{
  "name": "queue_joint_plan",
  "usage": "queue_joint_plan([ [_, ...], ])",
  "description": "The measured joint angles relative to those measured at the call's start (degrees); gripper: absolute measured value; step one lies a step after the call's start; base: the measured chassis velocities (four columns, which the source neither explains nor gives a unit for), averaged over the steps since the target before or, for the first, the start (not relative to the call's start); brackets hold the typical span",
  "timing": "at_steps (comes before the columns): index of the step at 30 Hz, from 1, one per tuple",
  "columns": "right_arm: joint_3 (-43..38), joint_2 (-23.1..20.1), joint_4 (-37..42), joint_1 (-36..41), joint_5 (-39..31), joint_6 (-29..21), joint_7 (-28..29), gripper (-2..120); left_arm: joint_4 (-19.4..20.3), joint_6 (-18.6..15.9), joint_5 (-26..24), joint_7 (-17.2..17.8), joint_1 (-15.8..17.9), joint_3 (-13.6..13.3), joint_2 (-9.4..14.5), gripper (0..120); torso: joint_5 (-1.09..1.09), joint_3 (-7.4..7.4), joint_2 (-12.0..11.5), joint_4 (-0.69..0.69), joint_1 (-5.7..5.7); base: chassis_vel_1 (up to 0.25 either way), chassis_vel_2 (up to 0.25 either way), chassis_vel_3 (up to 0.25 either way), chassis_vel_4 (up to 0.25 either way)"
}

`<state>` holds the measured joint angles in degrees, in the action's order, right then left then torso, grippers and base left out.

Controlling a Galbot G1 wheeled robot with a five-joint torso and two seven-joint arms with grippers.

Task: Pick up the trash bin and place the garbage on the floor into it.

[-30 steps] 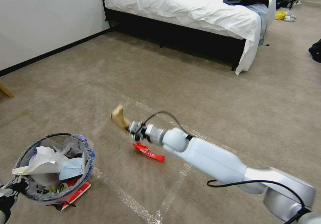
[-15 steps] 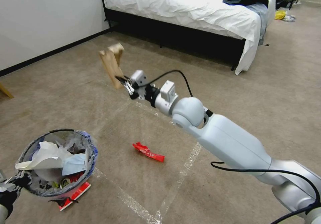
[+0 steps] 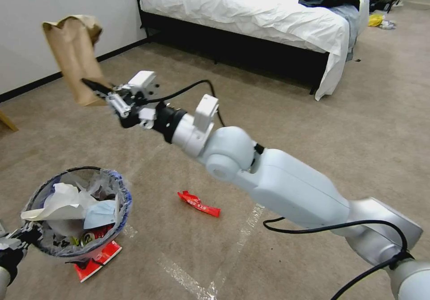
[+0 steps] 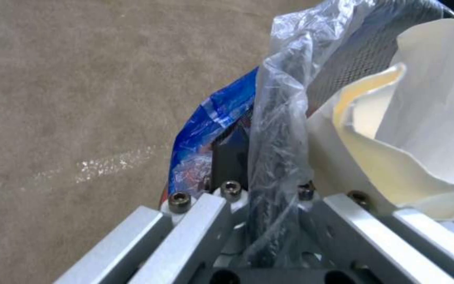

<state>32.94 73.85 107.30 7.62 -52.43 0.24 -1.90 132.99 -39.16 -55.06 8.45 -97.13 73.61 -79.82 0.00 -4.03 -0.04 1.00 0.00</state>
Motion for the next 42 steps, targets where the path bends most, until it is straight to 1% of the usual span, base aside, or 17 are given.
queue_joint_plan([
  [4,3.4,1.3,-0.1,-0.3,-1.9,0.5,-0.1,0,0.0,-0.2,-0.2,0.2,0.5,-0.2,0.2,1,0.00,0.00,0.0,0.00,0.00,0.000,0.000,0.000,0.000],
  [5,3.4,1.3,-0.1,-0.3,-1.9,0.5,-0.1,0,0.0,-0.2,-0.2,0.2,0.5,-0.2,0.2,1,0.00,0.00,0.0,0.00,0.00,0.000,0.000,0.000,0.000],
  [10,9.7,0.7,0.8,-0.3,-3.0,-0.7,0.8,0,0.0,-0.4,-0.2,0.2,0.8,-0.3,0.5,1,0.00,0.00,0.0,0.00,0.00,0.000,0.000,0.000,0.000],
  [14,14.0,-0.3,1.4,-0.2,-2.4,-2.7,2.6,0,0.1,-0.4,-0.3,0.3,1.1,-0.4,0.7,1,0.00,0.00,0.0,0.01,0.00,0.000,0.000,0.000,0.000],
  [15,14.0,-0.3,1.4,-0.2,-2.4,-2.7,2.6,0,0.1,-0.4,-0.3,0.3,1.1,-0.4,0.7,1,0.00,0.00,0.0,0.01,0.00,0.000,0.000,0.000,0.000],
  [20,17.6,-1.4,1.1,-0.3,0.1,-4.8,3.8,0,0.1,-0.4,-0.6,0.3,1.1,-0.3,0.9,1,0.01,0.00,0.0,0.00,0.00,0.000,0.000,0.000,0.000],
  [32,21.2,-2.7,1.0,-0.9,2.2,-6.7,4.1,0,-0.1,-0.4,-1.1,0.3,1.1,-0.1,1.5,1,0.01,0.00,0.0,0.00,0.00,0.000,0.000,0.000,0.000],
  [42,24.3,-2.2,-1.4,-0.8,4.8,-6.8,4.1,0,0.6,-0.4,-1.2,0.3,0.7,0.0,1.1,1,0.01,0.00,0.0,0.00,0.00,0.000,0.000,0.000,0.000],
])
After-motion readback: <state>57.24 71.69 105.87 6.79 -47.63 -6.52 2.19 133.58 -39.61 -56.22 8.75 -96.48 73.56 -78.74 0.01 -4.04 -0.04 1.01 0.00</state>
